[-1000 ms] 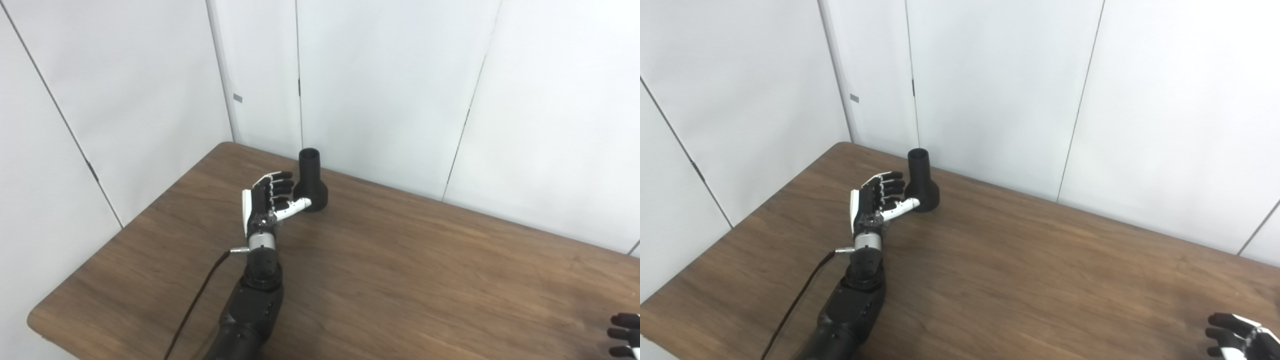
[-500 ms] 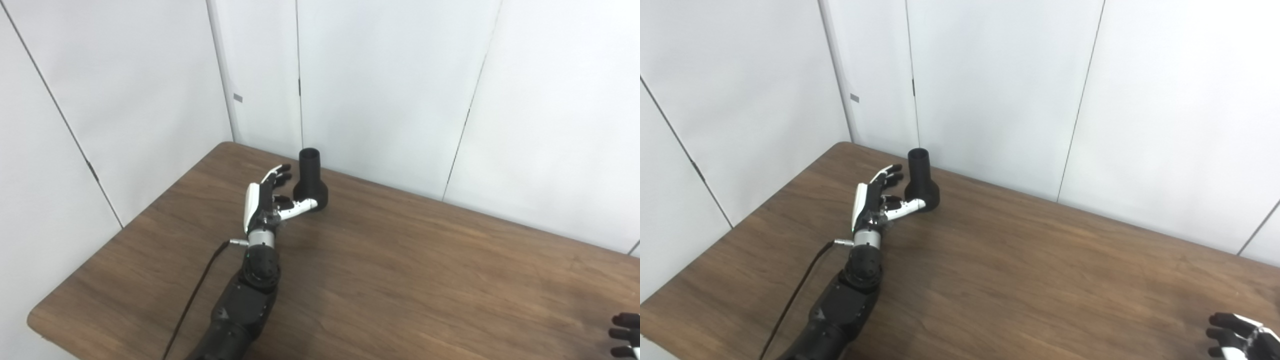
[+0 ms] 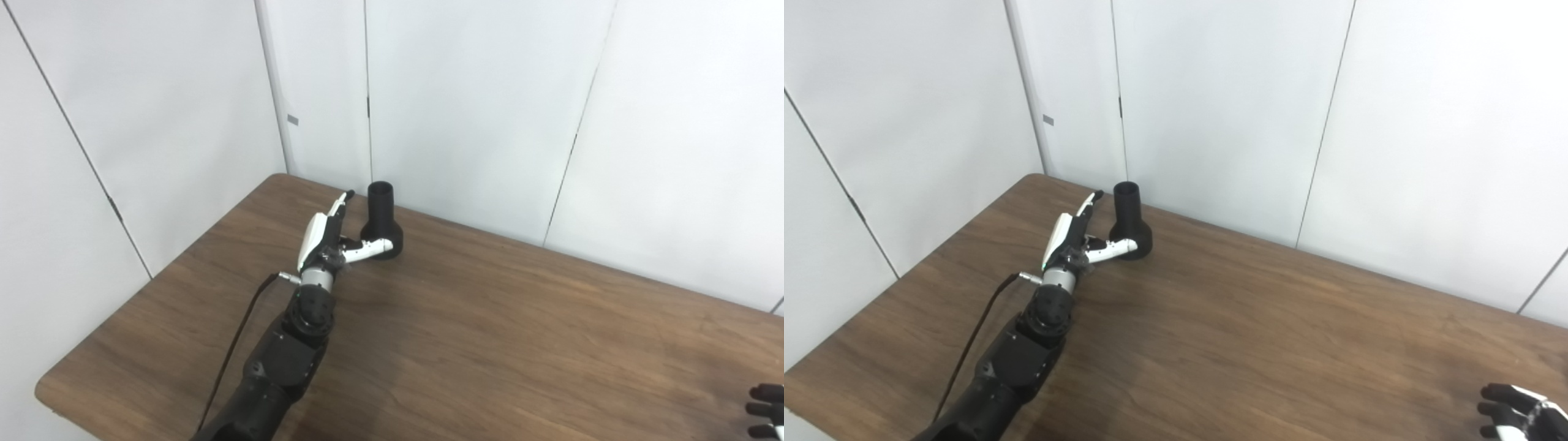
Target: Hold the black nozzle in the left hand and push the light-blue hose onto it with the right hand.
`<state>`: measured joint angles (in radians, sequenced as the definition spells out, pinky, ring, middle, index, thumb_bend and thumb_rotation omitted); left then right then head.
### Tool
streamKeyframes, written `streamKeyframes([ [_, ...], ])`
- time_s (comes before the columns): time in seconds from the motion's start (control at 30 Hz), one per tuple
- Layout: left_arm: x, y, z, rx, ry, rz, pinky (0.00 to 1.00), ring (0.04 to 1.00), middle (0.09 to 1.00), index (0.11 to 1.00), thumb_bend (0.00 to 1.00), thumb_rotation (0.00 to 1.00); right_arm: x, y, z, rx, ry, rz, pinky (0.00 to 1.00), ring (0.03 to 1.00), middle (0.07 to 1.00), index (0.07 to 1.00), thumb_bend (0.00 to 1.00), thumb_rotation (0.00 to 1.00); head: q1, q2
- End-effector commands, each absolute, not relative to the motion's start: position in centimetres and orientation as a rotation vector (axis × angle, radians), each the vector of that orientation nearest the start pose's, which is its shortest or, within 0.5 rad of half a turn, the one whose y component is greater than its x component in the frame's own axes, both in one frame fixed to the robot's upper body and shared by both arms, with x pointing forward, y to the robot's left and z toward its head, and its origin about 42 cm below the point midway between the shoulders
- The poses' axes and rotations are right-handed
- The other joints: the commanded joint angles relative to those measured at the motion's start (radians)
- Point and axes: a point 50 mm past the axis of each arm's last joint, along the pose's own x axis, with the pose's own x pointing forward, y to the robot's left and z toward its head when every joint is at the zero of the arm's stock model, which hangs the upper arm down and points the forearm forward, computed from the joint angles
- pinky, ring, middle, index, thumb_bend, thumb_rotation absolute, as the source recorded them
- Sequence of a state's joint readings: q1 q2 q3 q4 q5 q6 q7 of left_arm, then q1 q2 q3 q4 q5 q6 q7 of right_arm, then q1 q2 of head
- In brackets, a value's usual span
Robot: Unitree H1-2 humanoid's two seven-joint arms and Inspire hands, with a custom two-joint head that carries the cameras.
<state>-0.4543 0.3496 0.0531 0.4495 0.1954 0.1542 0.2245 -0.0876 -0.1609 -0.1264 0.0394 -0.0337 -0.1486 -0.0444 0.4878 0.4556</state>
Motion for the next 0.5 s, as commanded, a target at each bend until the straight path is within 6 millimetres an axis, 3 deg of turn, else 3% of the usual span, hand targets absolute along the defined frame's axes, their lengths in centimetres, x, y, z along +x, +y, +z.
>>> streamKeyframes([
  [0.0,42.4,34.0,13.5,0.515,0.200,0.259,1.00,1.000,0.976,0.961,1.00,0.32,31.3,-29.6,14.6,-0.198,-0.271,-0.148,0.43,0.580,0.612,0.578,0.58,0.66,-0.002,0.001],
  [0.23,43.2,33.6,14.3,0.498,0.190,0.255,1.00,0.999,0.904,0.911,1.00,0.29,31.1,-29.5,14.7,-0.208,-0.276,-0.150,0.42,0.570,0.605,0.572,0.59,0.67,-0.006,0.005],
  [0.47,43.8,34.0,16.0,0.479,0.129,0.268,1.00,0.967,0.858,0.871,1.00,0.34,31.1,-29.6,14.6,-0.208,-0.258,-0.155,0.42,0.574,0.609,0.573,0.62,0.68,-0.006,0.005],
])
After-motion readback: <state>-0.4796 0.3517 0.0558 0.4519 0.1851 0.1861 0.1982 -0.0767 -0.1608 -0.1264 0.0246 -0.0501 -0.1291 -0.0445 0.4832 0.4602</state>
